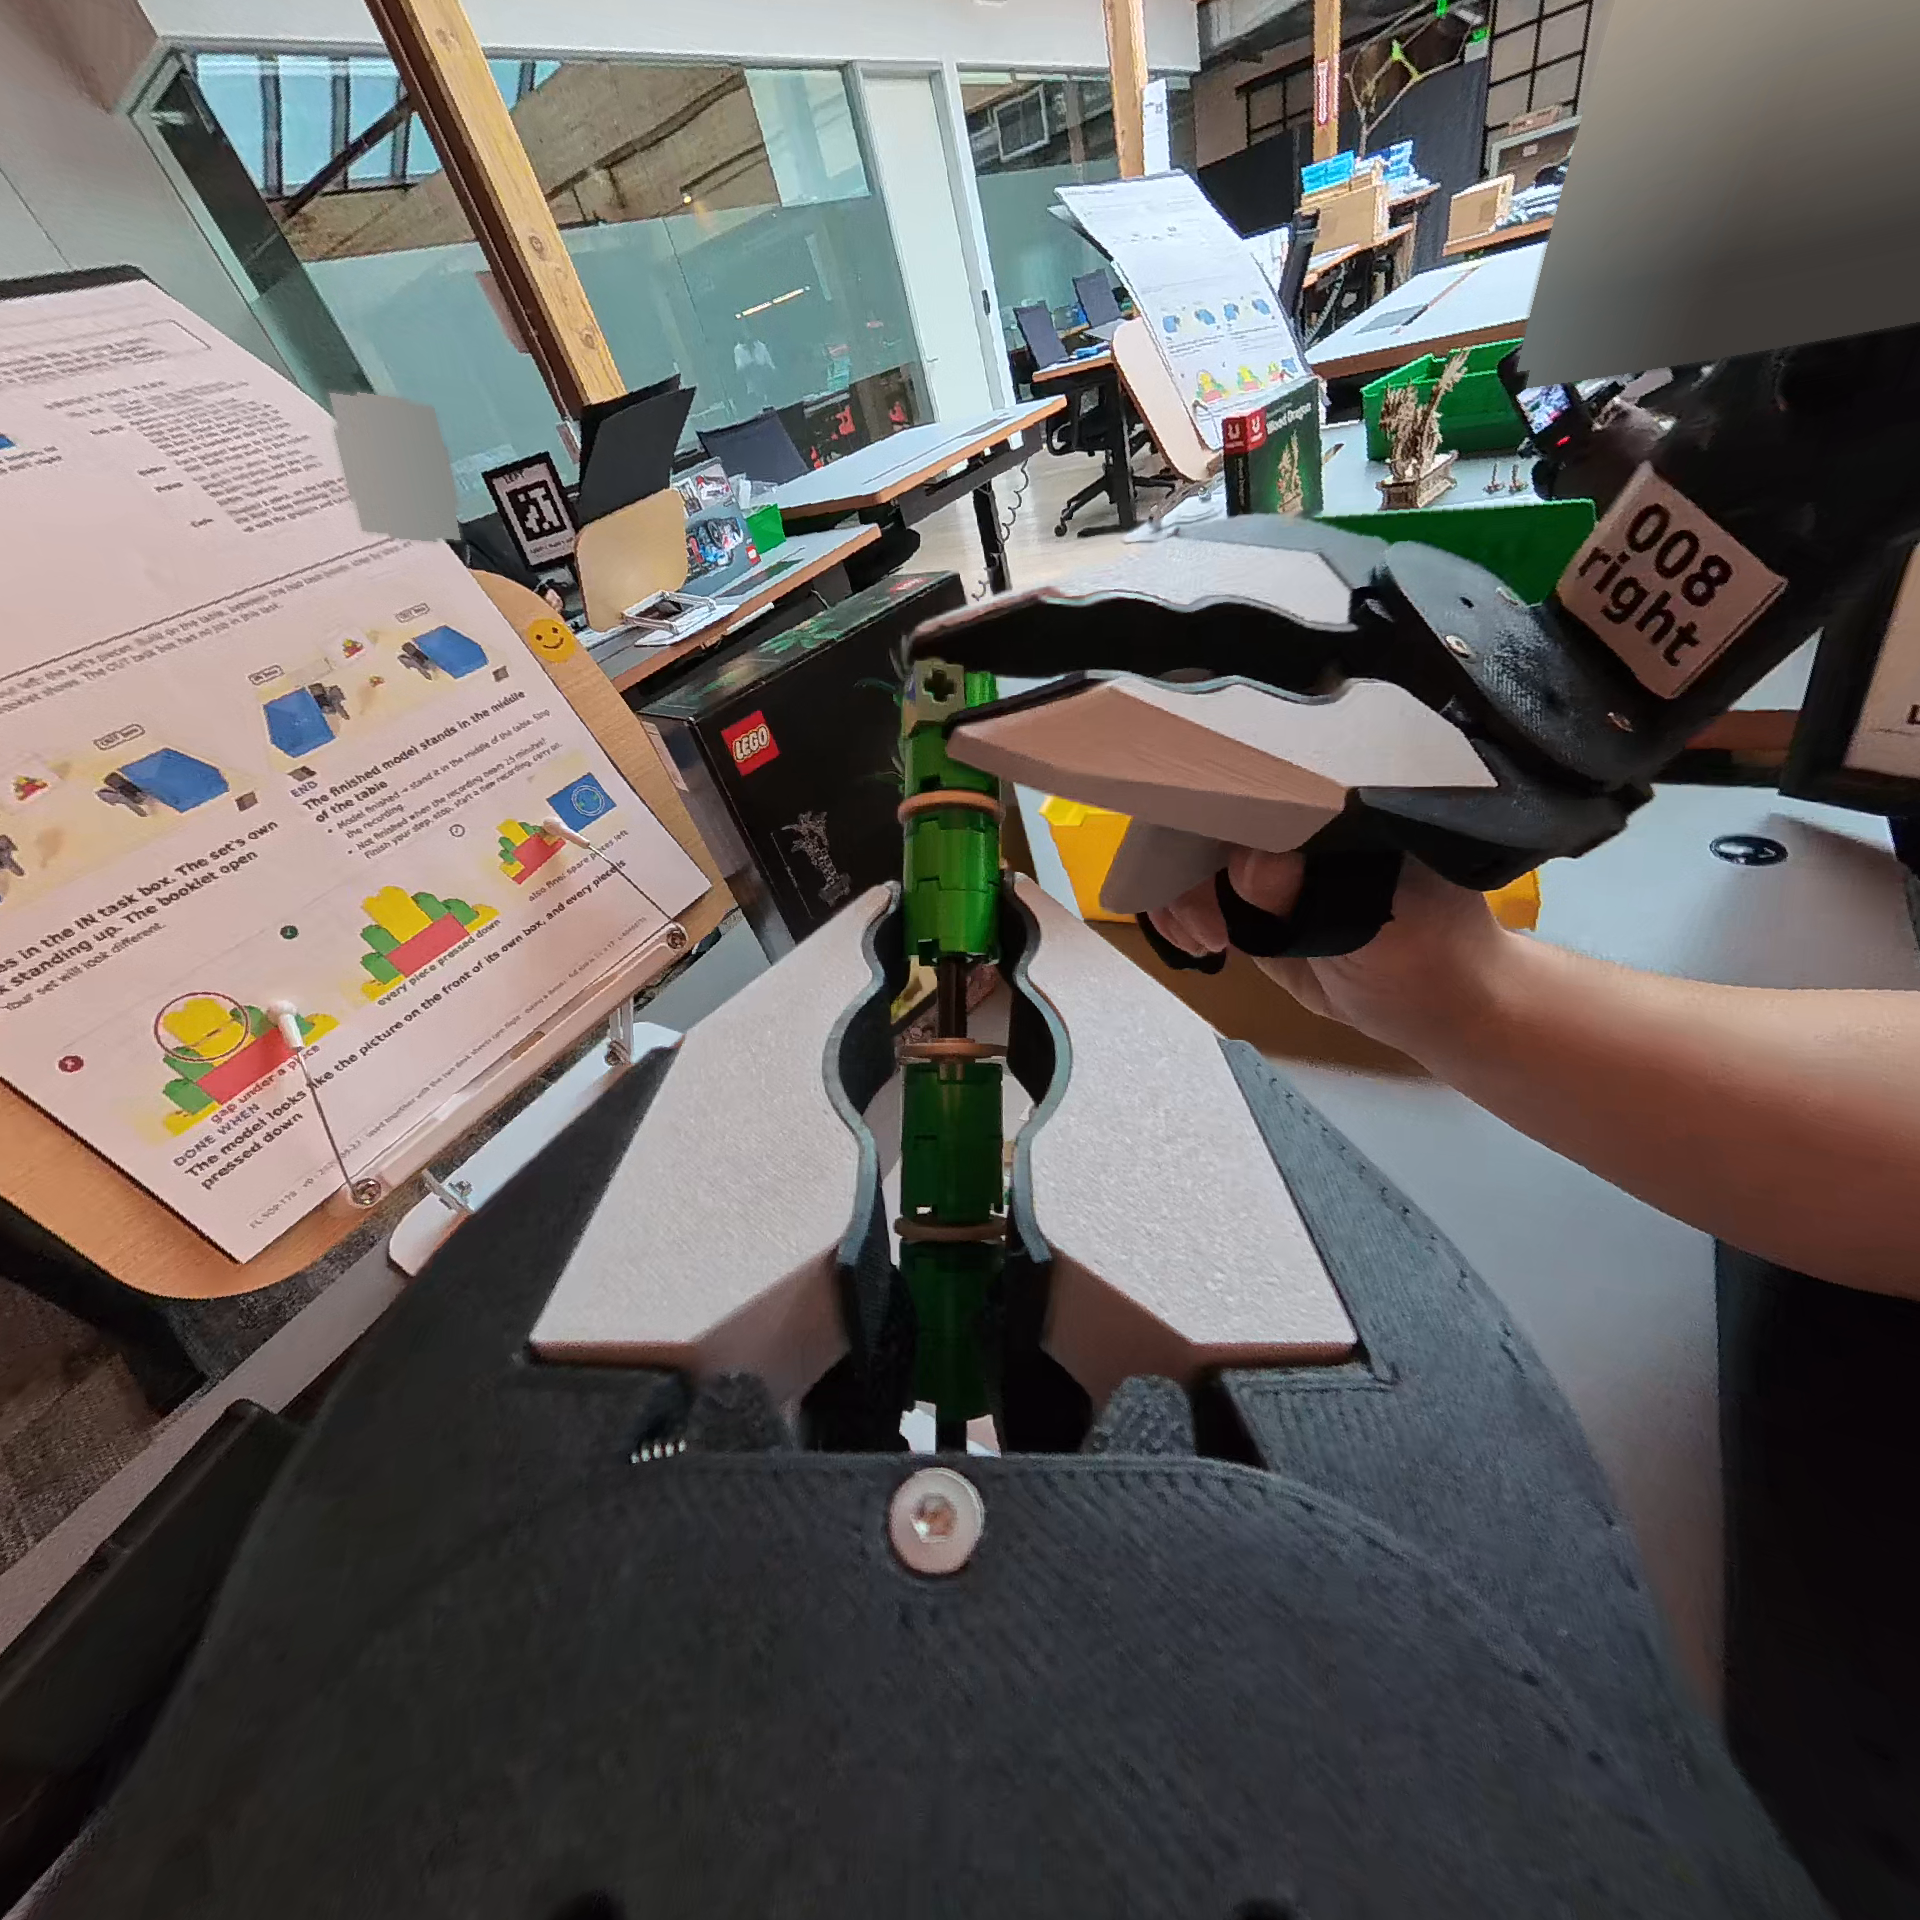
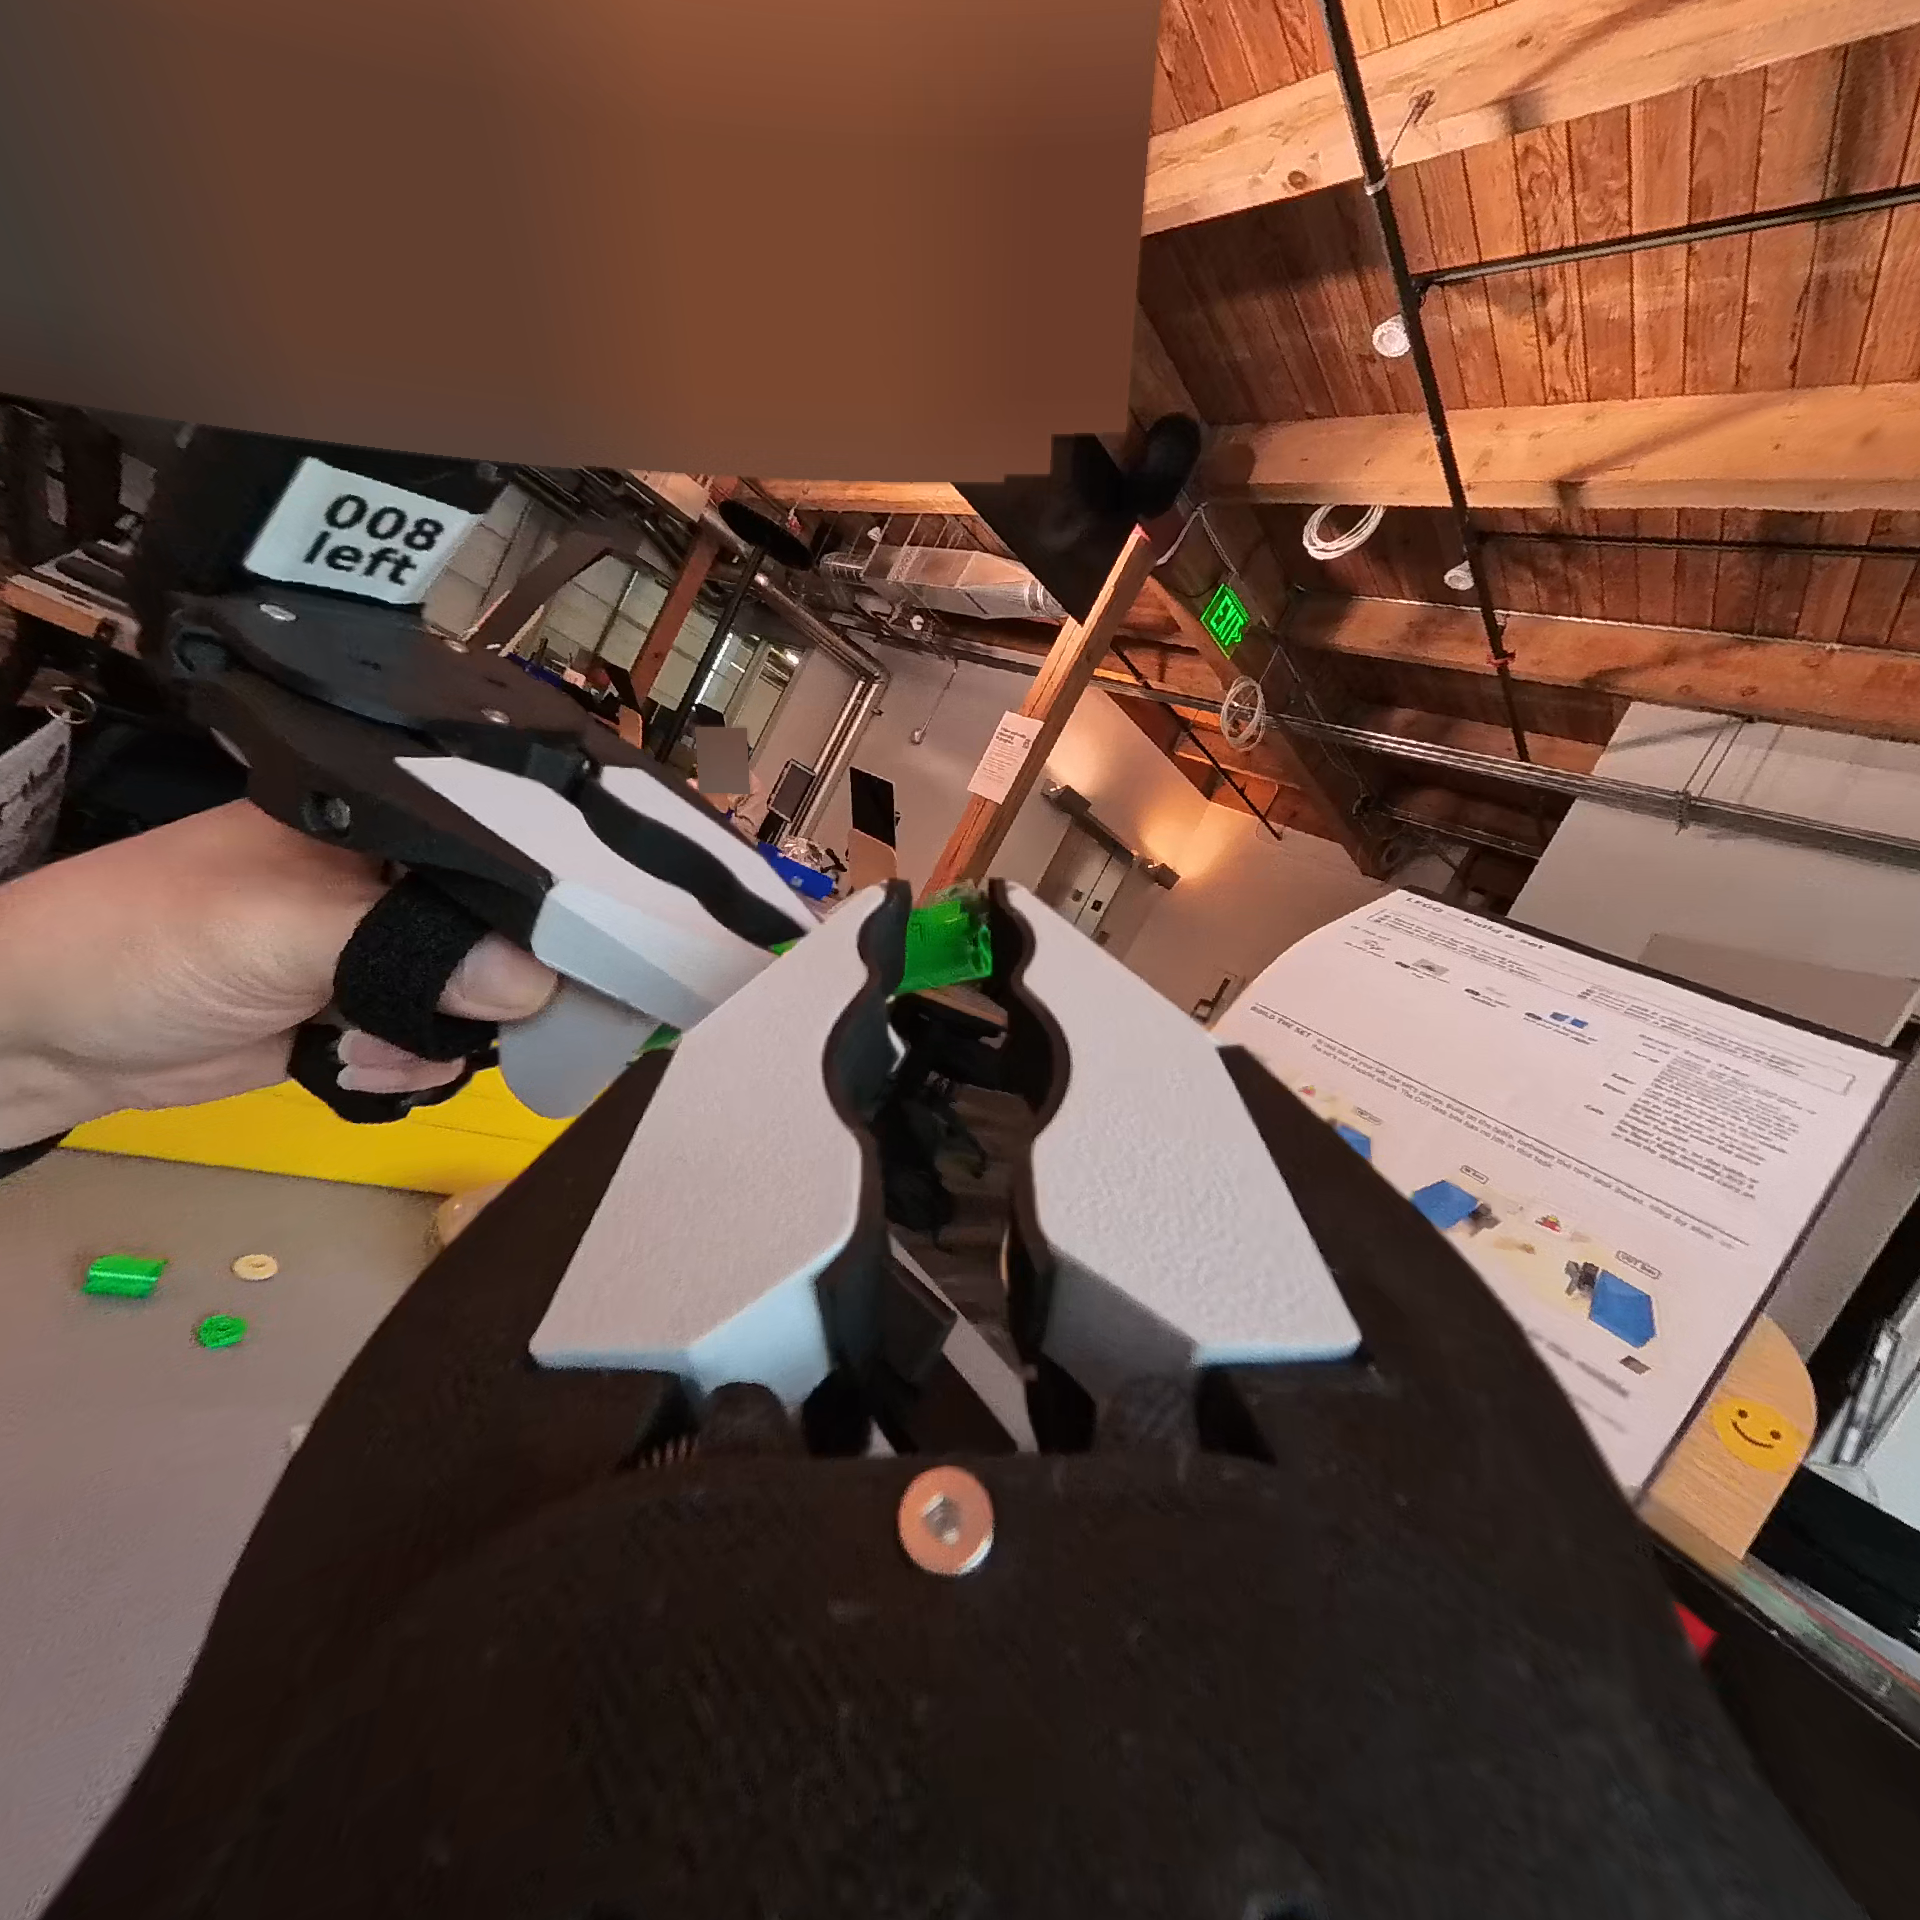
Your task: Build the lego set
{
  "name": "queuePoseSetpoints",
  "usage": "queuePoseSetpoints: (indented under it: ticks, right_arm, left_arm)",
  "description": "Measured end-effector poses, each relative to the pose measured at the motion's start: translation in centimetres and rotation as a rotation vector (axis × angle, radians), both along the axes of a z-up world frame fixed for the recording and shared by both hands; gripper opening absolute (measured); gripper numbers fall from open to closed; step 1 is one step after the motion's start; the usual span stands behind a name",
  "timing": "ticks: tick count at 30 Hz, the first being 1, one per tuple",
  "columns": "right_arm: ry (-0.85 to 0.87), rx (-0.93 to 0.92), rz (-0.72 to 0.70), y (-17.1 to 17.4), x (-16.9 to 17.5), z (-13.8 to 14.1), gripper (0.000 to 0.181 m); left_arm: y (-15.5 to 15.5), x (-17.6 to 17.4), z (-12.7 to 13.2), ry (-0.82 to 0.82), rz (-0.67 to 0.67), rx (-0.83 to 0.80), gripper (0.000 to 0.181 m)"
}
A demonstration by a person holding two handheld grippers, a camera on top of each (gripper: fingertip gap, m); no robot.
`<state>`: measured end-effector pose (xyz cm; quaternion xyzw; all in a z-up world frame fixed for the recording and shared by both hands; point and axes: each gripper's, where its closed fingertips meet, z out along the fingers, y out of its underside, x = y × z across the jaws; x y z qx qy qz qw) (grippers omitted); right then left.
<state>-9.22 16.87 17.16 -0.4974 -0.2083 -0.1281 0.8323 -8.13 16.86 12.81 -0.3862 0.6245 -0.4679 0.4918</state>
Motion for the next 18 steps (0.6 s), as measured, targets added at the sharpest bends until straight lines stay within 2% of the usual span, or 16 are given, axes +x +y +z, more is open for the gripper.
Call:
queuePoseSetpoints:
  ticks: [4, 8, 11, 15, 18]
  right_arm:
    - [-0.038, 0.040, -0.052, -0.9, 0.7, 1.1, 0.033]
    - [-0.100, -0.008, -0.049, -0.4, 0.5, 0.2, 0.039]
    - [-0.226, -0.020, -0.038, -0.4, -0.6, -0.4, 0.056]
    - [-0.395, -0.091, -0.105, -0.4, -0.4, -1.9, 0.055]
    - [-0.452, -0.096, -0.107, -0.4, -0.6, -2.5, 0.055]
  left_arm:
    - [0.5, 0.0, -0.1, 0.000, 0.060, 0.070, 0.013]
    - [0.4, 0.0, -0.1, 0.003, 0.077, 0.101, 0.013]
    - [0.6, -0.2, -0.2, 0.026, 0.093, 0.120, 0.013]
    - [0.9, -0.5, -0.6, 0.077, 0.123, 0.158, 0.014]
    - [0.7, -0.7, -0.7, 0.095, 0.121, 0.164, 0.013]
